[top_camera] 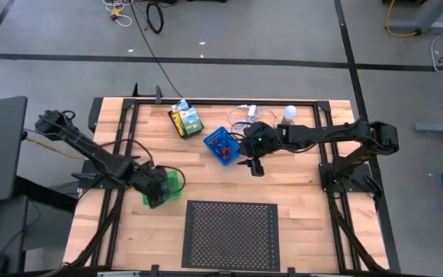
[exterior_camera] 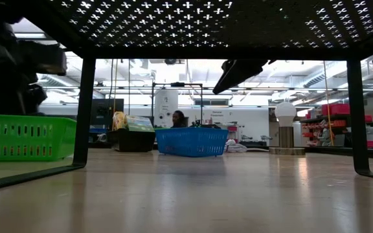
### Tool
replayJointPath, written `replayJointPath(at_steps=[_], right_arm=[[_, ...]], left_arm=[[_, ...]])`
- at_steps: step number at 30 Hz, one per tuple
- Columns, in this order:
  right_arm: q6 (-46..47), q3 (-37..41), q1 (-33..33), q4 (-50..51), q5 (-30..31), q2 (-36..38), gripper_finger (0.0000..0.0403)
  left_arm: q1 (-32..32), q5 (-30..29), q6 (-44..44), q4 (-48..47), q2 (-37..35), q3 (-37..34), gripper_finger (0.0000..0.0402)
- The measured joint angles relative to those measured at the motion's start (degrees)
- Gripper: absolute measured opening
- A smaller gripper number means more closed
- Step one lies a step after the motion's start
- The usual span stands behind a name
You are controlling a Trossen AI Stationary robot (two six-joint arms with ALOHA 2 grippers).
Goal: Pick & Place Office Desk Supplies
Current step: Put the blue rubber band into the green bin
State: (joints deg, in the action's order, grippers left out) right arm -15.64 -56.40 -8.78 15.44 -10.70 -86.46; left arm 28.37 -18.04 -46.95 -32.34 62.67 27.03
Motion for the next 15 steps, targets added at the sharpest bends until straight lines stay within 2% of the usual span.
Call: replayJointPath(at_steps=[3,6,15], right_arm=[[0.0,0.0,0.0,0.7,0.0,0.0,0.0206],[0.4,0.0,0.0,1.3,0.0,0.0,0.0206],[1.5,0.0,1.2,2.0,1.9,0.0,0.0206]], left_arm=[[1.9,0.0,-3.1,-1.9,-0.5,0.0,0.0288],[4.3,-0.4,-6.9,-4.4,-2.2,0.0,0.0296],[11.2,-10.9,-12.6,-8.7,-8.2,2.2,0.0297]])
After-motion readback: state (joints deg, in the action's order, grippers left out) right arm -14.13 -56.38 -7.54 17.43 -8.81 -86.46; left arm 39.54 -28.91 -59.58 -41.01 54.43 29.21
